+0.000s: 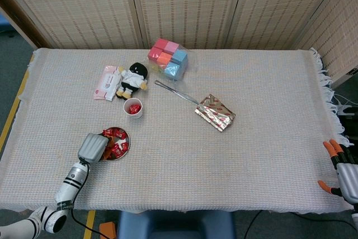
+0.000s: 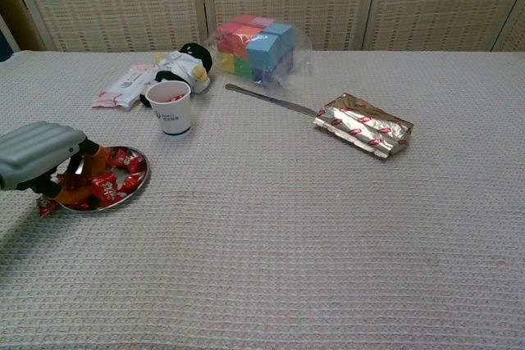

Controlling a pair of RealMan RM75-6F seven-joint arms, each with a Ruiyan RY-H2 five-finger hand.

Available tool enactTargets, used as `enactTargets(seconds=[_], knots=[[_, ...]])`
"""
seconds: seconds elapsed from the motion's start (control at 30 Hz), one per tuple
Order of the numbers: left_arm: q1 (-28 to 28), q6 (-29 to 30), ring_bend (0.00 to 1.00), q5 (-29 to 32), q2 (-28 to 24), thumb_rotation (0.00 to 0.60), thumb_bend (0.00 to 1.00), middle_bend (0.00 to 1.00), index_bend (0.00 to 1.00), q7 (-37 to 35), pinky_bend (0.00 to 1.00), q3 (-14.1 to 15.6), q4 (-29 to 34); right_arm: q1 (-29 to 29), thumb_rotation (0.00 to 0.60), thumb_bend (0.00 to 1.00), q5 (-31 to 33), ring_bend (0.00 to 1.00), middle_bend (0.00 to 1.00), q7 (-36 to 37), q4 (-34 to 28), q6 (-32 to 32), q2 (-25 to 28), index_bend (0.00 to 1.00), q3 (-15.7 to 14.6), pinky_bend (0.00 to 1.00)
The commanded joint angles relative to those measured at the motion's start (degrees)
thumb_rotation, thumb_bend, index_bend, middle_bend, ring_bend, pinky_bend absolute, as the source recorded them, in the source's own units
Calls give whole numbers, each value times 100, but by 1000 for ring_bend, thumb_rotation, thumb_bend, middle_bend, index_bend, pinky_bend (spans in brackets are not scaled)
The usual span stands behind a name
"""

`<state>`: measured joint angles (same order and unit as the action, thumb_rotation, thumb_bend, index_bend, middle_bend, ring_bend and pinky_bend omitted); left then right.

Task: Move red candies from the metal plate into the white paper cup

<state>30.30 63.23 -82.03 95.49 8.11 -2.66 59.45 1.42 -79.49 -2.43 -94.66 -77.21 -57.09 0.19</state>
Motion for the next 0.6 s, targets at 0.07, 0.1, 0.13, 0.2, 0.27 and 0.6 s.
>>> enactTargets(seconds=[0.07,0.1,0.13,0.2,0.27,0.6], knots=[[8,-15,561,1,-12,600,437,589,614,-16,998,-7,7,-2,600,90,-2,0,0,-1,0,-3,1,0,0,184],[9,-17,562,1,-14,600,439,590,615,-18,997,-7,9,-1,600,90,-3,0,0,-2,0,-3,1,0,0,185],[14,-29,564,4,-20,600,441,591,615,-25,998,-12,17,-2,600,90,-5,0,0,-2,-1,-5,0,0,-1,186],[29,-39,566,10,-28,600,446,595,617,-27,998,-33,36,-5,600,90,-5,0,0,2,-3,-11,4,0,1,188],[51,-62,568,26,-45,600,448,600,619,-40,998,-62,75,-10,600,90,-3,0,0,9,-3,-20,8,0,4,188],[196,-25,572,77,-235,600,458,604,622,-12,998,-298,398,-1,600,90,14,0,0,12,3,3,13,0,11,189]])
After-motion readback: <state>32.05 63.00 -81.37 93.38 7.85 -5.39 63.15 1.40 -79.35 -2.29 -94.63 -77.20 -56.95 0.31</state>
